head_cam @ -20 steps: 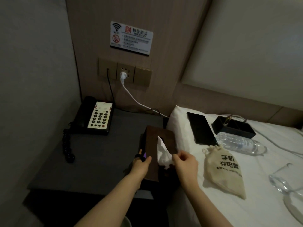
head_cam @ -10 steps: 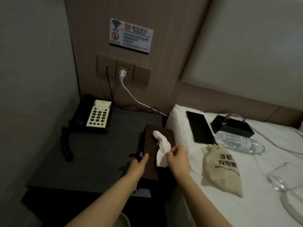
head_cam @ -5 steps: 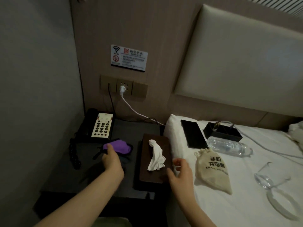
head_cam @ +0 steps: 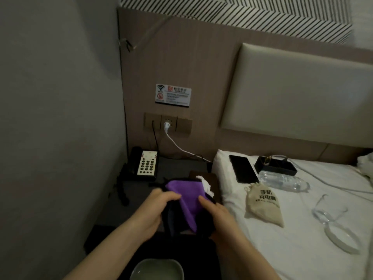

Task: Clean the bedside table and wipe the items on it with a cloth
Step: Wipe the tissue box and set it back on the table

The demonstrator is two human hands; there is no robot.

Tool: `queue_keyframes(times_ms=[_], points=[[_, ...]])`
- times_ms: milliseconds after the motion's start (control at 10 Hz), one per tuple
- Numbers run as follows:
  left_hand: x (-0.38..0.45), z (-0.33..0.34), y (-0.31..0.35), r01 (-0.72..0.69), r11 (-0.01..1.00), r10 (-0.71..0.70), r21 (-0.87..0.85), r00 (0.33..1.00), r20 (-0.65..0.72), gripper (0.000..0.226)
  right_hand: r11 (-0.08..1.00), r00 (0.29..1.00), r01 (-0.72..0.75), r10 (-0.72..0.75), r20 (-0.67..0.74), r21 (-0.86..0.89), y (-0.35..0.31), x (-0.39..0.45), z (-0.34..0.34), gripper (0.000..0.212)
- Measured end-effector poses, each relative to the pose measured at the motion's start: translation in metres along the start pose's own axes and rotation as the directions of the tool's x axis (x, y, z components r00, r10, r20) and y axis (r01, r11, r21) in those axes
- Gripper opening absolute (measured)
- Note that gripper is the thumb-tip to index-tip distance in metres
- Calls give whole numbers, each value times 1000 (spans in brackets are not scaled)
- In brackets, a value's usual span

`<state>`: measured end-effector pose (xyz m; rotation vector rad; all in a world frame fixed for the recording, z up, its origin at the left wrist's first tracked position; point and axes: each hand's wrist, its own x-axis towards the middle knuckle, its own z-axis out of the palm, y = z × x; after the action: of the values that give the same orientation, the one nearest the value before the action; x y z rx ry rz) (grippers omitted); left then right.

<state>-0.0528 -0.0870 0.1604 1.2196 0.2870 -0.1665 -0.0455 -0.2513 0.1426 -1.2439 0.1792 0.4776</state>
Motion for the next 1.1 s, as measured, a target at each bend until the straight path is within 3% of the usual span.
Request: queue_keyframes(times_ms=[100, 200, 300, 400, 500, 600, 700, 800, 900, 1000, 1100], points=[[-16, 0, 7, -70, 980, 66, 184, 997, 26, 11, 977, 997, -67, 60, 41, 201, -6, -27, -6, 44], [-32, 1, 12, -133, 981, 128, 139, 991, 41, 10, 935, 989, -145, 133, 60, 324, -9, -52, -8, 44], [-50, 12, 20, -128, 990, 122, 63, 989, 87, 11, 914, 971, -239, 221, 93, 328, 2, -63, -5, 48], [-67, 22, 25, -140, 976, 105, 167, 974, 202, 35, 889, 956, -291, 253, 151, 354, 15, -67, -1, 49], [-77, 29, 31, -128, 984, 91, 124, 959, 267, 39, 845, 959, -279, 218, 183, 456, 21, -78, 2, 47], [-73, 30, 38, -108, 994, 105, 2, 969, 223, 34, 860, 980, -107, 176, -93, 499, 25, -81, 8, 45], [-65, 19, 47, -161, 985, 153, 64, 981, 118, 29, 934, 836, 127, 81, -543, 335, 26, -67, 0, 49], [-57, 5, 53, -161, 983, 160, 90, 987, 11, 29, 946, 380, -277, 268, -886, 167, 12, -52, 19, 81], [-57, 0, 61, -164, 978, 158, 131, 986, 53, 30, 955, 996, -91, 90, 19, 282, 17, -83, -14, 57], [-67, 9, 74, -223, 955, 180, 196, 960, 214, 29, 982, 986, -34, 2, 169, 186, 17, -75, -32, 53], [-81, 25, 84, -272, 893, 100, 358, 897, 430, 28, 998, 978, 19, -31, 206, 61, 8, -72, -31, 60]])
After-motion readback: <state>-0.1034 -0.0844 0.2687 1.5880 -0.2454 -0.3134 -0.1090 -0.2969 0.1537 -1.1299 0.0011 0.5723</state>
